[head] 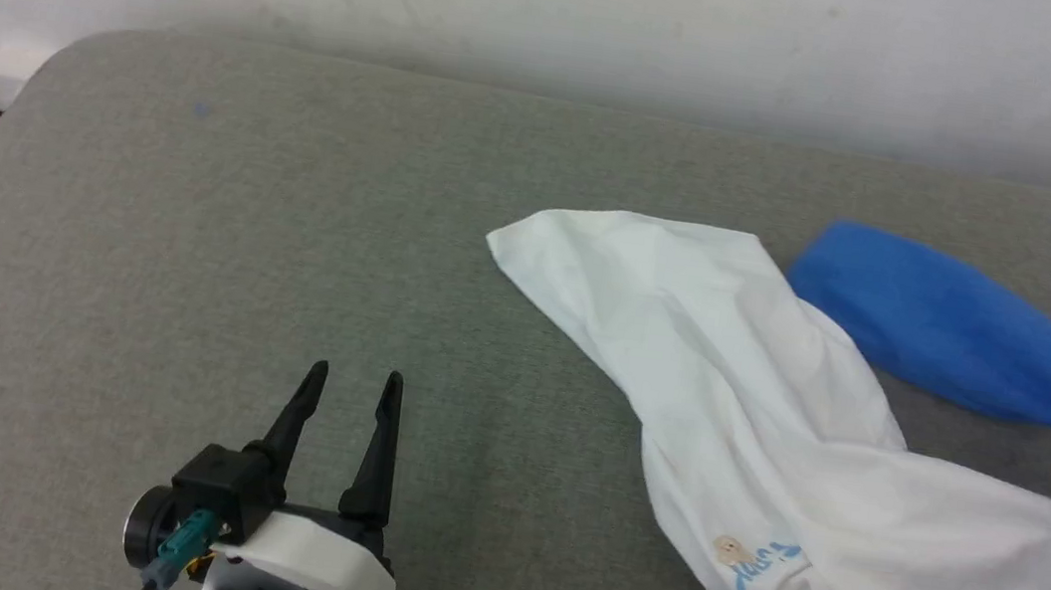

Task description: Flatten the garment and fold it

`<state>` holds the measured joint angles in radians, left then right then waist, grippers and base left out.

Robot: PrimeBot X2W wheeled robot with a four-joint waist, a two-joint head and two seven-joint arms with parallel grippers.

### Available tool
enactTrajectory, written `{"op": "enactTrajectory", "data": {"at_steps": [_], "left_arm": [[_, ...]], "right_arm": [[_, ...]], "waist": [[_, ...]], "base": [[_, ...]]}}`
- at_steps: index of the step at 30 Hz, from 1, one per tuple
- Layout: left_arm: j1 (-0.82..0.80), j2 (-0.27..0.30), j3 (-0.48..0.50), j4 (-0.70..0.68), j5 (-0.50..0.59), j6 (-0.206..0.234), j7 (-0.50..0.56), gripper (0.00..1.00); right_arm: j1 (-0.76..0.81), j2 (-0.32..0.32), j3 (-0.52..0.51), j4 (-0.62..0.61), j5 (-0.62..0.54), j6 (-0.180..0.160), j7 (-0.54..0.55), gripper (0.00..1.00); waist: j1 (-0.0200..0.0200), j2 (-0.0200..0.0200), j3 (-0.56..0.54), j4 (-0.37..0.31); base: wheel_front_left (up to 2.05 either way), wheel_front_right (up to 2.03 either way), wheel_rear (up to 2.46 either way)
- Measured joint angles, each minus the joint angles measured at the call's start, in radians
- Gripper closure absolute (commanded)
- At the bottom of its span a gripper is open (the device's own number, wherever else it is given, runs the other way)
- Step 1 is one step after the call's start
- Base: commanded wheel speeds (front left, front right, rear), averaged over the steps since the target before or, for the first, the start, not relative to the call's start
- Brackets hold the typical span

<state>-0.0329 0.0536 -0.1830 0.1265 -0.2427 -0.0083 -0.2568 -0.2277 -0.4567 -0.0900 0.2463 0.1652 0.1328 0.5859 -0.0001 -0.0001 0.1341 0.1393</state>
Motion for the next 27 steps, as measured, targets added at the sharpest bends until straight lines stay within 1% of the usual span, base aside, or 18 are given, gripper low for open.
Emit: {"op": "enactTrajectory", "data": {"at_steps": [5,9,11,12,16,19,23,27], "left_arm": [[-0.006,-0.001,-0.014,-0.001,0.000,-0.001,0.000,0.00],[-0.024,-0.002,-0.026,-0.002,0.000,-0.001,0.000,0.00],[-0.032,-0.002,-0.031,0.000,0.000,-0.001,0.000,0.00],[-0.034,-0.002,-0.032,0.001,0.000,-0.001,0.000,0.00],[-0.034,-0.002,-0.031,0.008,0.006,-0.001,0.000,0.00],[-0.034,-0.002,-0.030,0.016,0.007,-0.002,0.000,0.00],[-0.034,-0.001,-0.033,0.024,0.001,-0.010,0.000,0.00],[-0.034,-0.001,-0.069,0.075,-0.041,-0.029,0.000,0.00]], "right_arm": [[0.011,-0.035,-0.153,0.044,-0.057,0.000,-0.028,1.00],[0.017,-0.033,-0.276,0.104,-0.121,0.000,-0.086,1.00],[0.016,-0.025,-0.308,0.132,-0.154,0.000,-0.118,1.00],[0.016,-0.015,-0.314,0.145,-0.168,0.000,-0.132,0.00],[-0.005,0.054,-0.284,0.174,-0.177,0.000,-0.204,0.00],[-0.032,0.092,-0.233,0.157,-0.153,0.000,-0.299,0.00],[-0.048,0.128,-0.139,0.090,-0.095,0.000,-0.439,0.00],[-0.030,0.168,-0.090,-0.008,-0.048,0.000,-0.555,0.00]], "waist": [[-0.0001,0.0000,-0.009,-0.057],[-0.0001,0.0000,0.003,-0.083],[0.0000,0.0000,0.015,-0.086],[0.0001,0.0000,0.021,-0.087],[0.0001,0.0000,0.032,-0.093],[0.0001,0.0000,0.024,-0.103],[0.0001,0.0000,0.003,-0.121],[0.0000,0.0001,-0.017,-0.145]], "base": [[0.00,0.00,0.00],[0.00,0.00,0.00],[0.00,0.00,0.00],[0.00,0.00,0.00],[0.00,0.00,0.00],[0.00,0.00,0.00],[0.00,0.00,0.00],[0.00,0.00,0.00]]}}
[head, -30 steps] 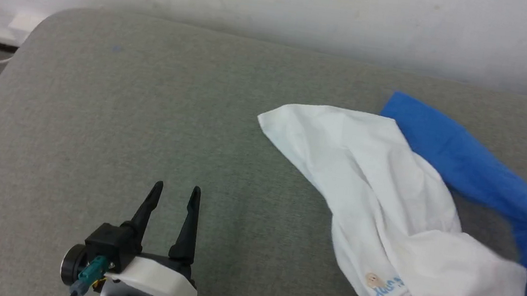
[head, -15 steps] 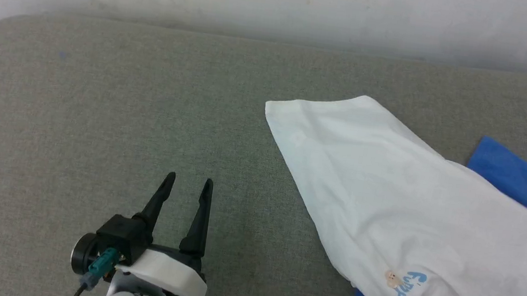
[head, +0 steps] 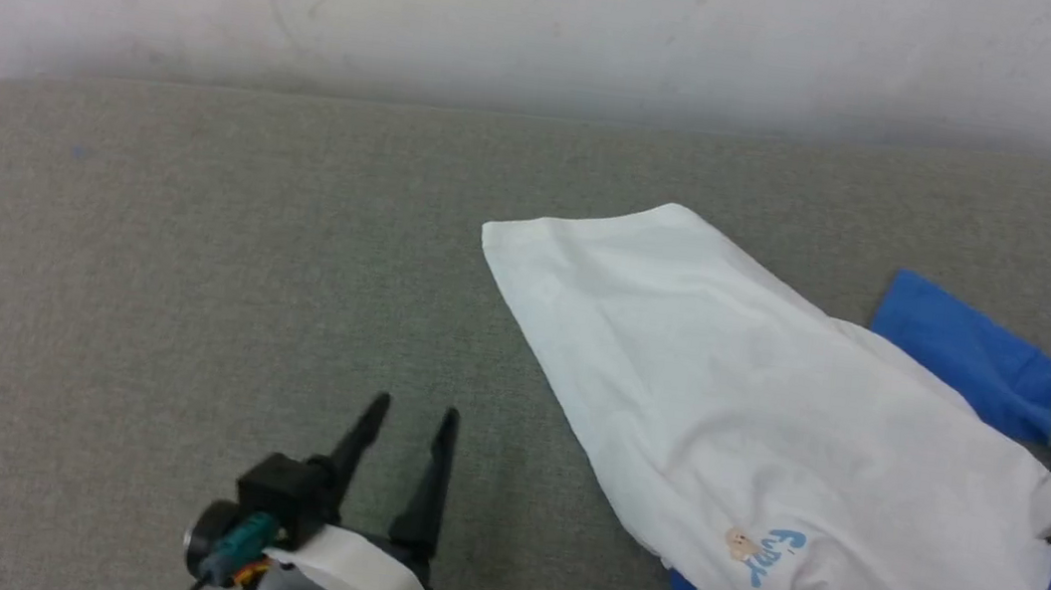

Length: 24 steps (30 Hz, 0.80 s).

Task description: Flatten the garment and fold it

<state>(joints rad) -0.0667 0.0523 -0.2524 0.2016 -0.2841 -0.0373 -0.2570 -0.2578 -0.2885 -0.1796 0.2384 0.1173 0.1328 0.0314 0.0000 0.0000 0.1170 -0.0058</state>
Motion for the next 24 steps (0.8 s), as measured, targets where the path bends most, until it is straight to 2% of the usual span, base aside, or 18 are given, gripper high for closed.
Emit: {"op": "enactTrajectory", "data": {"at_steps": [4,5,6,8,11,15,19,24], "left_arm": [[-0.016,0.000,-0.071,0.072,-0.047,-0.014,0.072,0.00],[-0.032,0.000,-0.092,0.084,-0.061,-0.015,0.114,0.00],[-0.076,-0.001,-0.137,0.108,-0.075,-0.016,0.214,0.00],[-0.118,-0.002,-0.169,0.111,-0.105,-0.016,0.286,0.00],[-0.183,-0.002,-0.211,0.124,-0.139,-0.007,0.393,0.00],[-0.257,-0.002,-0.246,0.165,-0.151,0.044,0.499,0.00],[-0.322,-0.002,-0.259,0.231,-0.115,0.087,0.543,0.00],[-0.389,0.001,-0.291,0.297,-0.089,0.089,0.600,0.00]], "right_arm": [[0.070,0.072,-0.004,-0.104,0.007,0.000,-0.083,0.00],[0.088,0.093,-0.008,-0.127,0.007,0.000,-0.098,0.00],[0.121,0.133,-0.007,-0.170,0.006,0.000,-0.119,0.00],[0.144,0.161,0.003,-0.202,0.003,0.000,-0.128,0.00],[0.163,0.182,0.024,-0.227,-0.003,0.000,-0.133,0.00],[0.171,0.189,0.051,-0.224,-0.016,0.000,-0.139,0.00],[0.171,0.198,0.067,-0.211,-0.019,0.000,-0.156,0.00],[0.171,0.209,0.079,-0.184,-0.020,0.000,-0.177,0.00]], "waist": [[0.0000,0.0001,-0.011,-0.027],[0.0000,0.0001,-0.011,-0.034],[0.0000,0.0001,-0.009,-0.048],[-0.0001,0.0001,-0.002,-0.061],[0.0000,0.0001,0.015,-0.080],[0.0001,0.0001,0.044,-0.107],[0.0001,0.0001,0.074,-0.133],[0.0000,0.0001,0.108,-0.161]], "base": [[0.00,0.00,0.00],[0.00,0.00,0.00],[0.00,0.00,0.00],[0.00,0.00,0.00],[0.00,0.00,0.00],[0.00,0.00,0.00],[0.00,0.00,0.00],[0.00,0.00,0.00]]}}
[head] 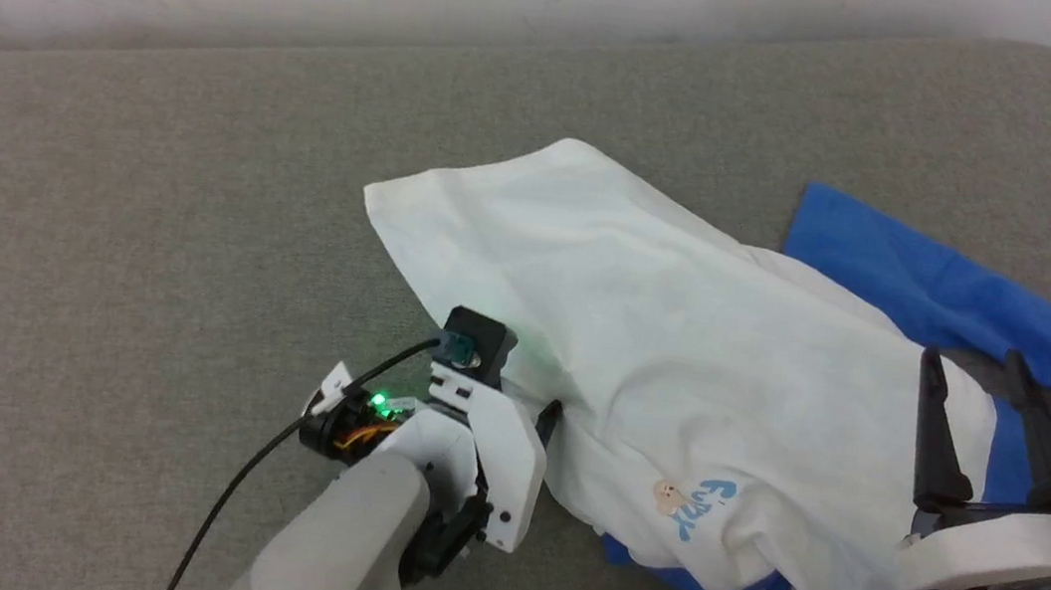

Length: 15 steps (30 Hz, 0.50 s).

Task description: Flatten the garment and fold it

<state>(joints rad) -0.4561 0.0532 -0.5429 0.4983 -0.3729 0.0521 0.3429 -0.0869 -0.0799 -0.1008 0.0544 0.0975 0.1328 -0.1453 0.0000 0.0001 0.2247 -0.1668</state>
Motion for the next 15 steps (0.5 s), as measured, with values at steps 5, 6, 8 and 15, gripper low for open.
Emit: {"op": "enactTrajectory", "data": {"at_steps": [5,6,8,15], "left_arm": [[-0.023,0.008,-0.005,0.026,-0.002,-0.026,-0.010,1.00],[-0.020,0.007,0.002,0.030,-0.010,-0.026,-0.030,1.00],[0.002,0.005,0.021,0.032,-0.024,-0.023,-0.090,1.00],[0.126,0.052,0.136,-0.063,-0.077,0.033,-0.282,1.00]], "right_arm": [[-0.002,0.007,0.004,0.021,-0.007,0.000,-0.015,0.00],[-0.002,0.007,0.004,0.023,-0.010,0.000,-0.017,0.00],[-0.002,0.007,0.004,0.029,-0.011,0.000,-0.021,0.00],[0.007,0.000,-0.003,0.023,-0.018,0.000,-0.015,0.00]], "waist": [[0.0001,0.0000,0.011,-0.012],[0.0001,0.0000,0.009,-0.012],[0.0001,0.0000,0.000,-0.009],[0.0000,0.0000,-0.057,0.028]], "base": [[0.00,0.00,0.00],[0.00,0.00,0.00],[0.00,0.00,0.00],[0.00,0.00,0.00]]}}
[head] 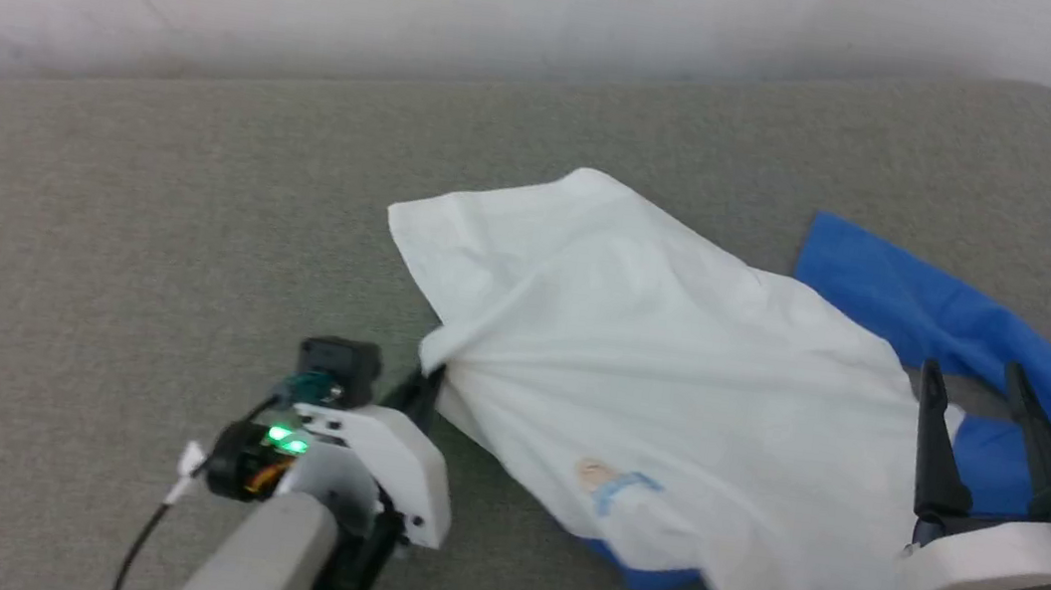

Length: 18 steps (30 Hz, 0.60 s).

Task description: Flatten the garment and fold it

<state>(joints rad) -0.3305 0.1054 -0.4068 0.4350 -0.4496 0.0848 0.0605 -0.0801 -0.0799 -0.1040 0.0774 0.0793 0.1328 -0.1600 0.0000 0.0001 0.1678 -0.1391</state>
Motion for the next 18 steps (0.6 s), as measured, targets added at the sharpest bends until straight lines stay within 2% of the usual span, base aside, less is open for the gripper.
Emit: {"op": "enactTrajectory", "data": {"at_steps": [4,7,10,14,18], "left_arm": [[0.017,0.053,0.059,-0.144,-0.017,0.014,-0.050,1.00],[0.008,0.091,0.068,-0.265,0.001,0.023,-0.058,1.00],[-0.033,0.102,0.049,-0.361,0.029,0.022,-0.051,1.00],[-0.098,0.071,-0.051,-0.388,0.085,0.000,-0.020,1.00],[-0.137,-0.010,-0.162,-0.297,0.101,-0.038,-0.025,1.00]], "right_arm": [[0.011,-0.001,0.005,-0.009,0.000,0.000,0.014,0.00],[0.012,0.000,0.013,-0.017,0.000,0.000,0.020,0.00],[0.012,0.003,0.027,-0.019,0.001,0.000,0.027,0.00],[0.011,0.008,0.036,-0.011,0.002,0.000,0.026,0.00],[0.001,0.014,0.051,0.007,0.007,0.000,0.017,0.00]], "waist": [[0.0000,0.0000,-0.025,0.039],[0.0000,0.0000,-0.039,0.064],[-0.0002,0.0000,-0.045,0.077],[0.0001,0.0000,-0.035,0.068],[0.0001,0.0000,-0.019,0.039]], "base": [[0.00,0.00,0.00],[0.00,0.00,0.00],[0.00,0.00,0.00],[0.00,0.00,0.00],[0.00,0.00,0.00]]}}
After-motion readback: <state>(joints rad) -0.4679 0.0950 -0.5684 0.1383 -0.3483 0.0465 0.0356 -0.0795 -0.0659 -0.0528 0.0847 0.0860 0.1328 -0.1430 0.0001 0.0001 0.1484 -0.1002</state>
